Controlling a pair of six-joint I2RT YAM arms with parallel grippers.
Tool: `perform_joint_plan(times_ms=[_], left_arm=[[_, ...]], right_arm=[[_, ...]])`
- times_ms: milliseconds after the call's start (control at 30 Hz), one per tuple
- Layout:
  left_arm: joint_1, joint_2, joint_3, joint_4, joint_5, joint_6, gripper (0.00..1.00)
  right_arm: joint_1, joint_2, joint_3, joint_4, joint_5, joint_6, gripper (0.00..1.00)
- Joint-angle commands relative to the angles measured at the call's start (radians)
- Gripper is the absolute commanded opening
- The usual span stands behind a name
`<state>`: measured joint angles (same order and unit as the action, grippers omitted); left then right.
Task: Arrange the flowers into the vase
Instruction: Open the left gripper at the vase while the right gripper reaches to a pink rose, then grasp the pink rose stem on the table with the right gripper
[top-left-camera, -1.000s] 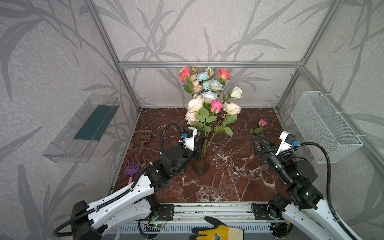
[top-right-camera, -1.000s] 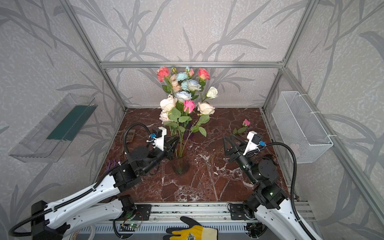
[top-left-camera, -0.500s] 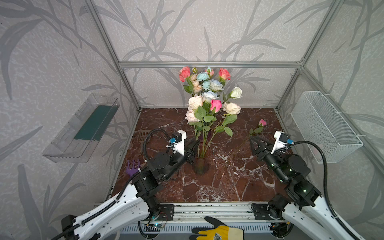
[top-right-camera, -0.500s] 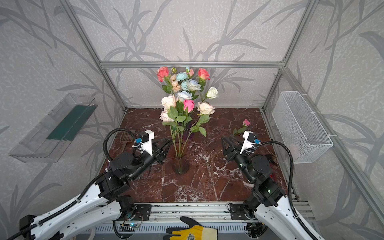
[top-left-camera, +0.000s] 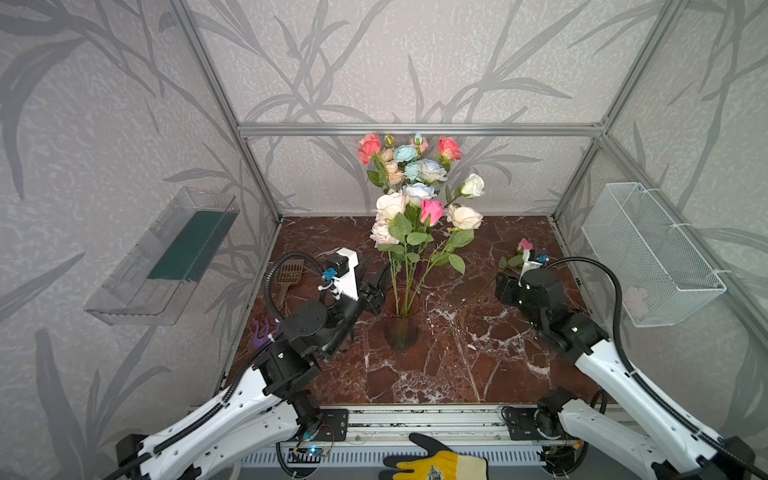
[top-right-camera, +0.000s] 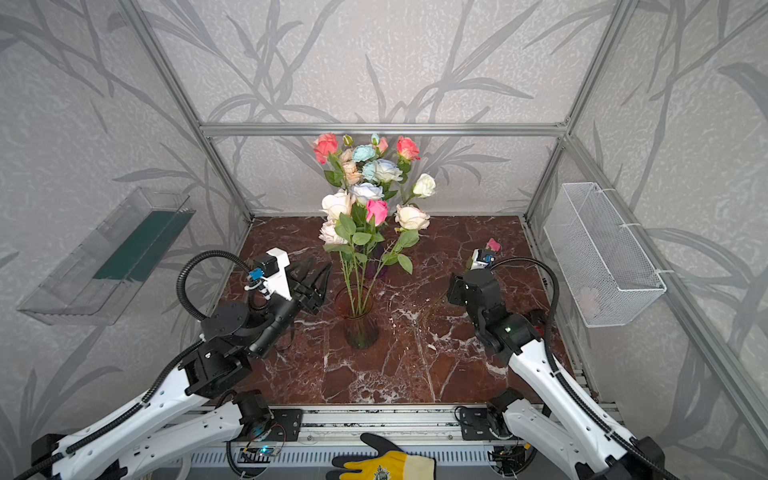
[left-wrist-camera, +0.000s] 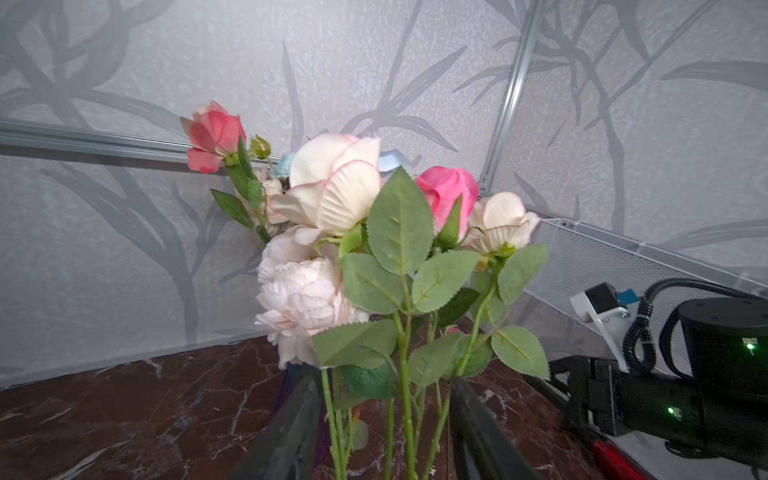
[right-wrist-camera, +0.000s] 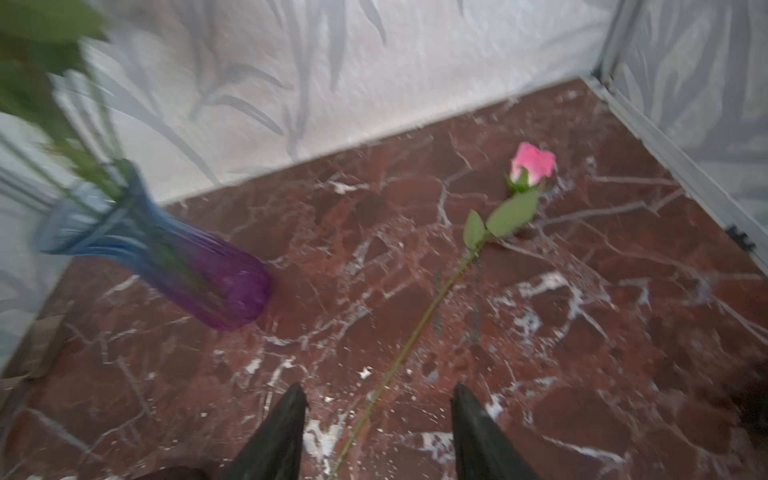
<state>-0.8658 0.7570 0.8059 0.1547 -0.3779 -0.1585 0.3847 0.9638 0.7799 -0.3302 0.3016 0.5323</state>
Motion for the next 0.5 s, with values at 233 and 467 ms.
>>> perform_joint_plan(times_ms=[233,467], left_arm=[[0.093,0.072,0.004,0.049,-0.068,-0.033,0.54],[0.128,0.034,-0.025,0.008,-0.015,-0.104,0.54]], right_arm=[[-0.178,0.447,0.204,-0.063,-0.063,-0.021,0.50],[-0.223,0.806,0.474,-0.207,-0.112,-0.026,0.39]])
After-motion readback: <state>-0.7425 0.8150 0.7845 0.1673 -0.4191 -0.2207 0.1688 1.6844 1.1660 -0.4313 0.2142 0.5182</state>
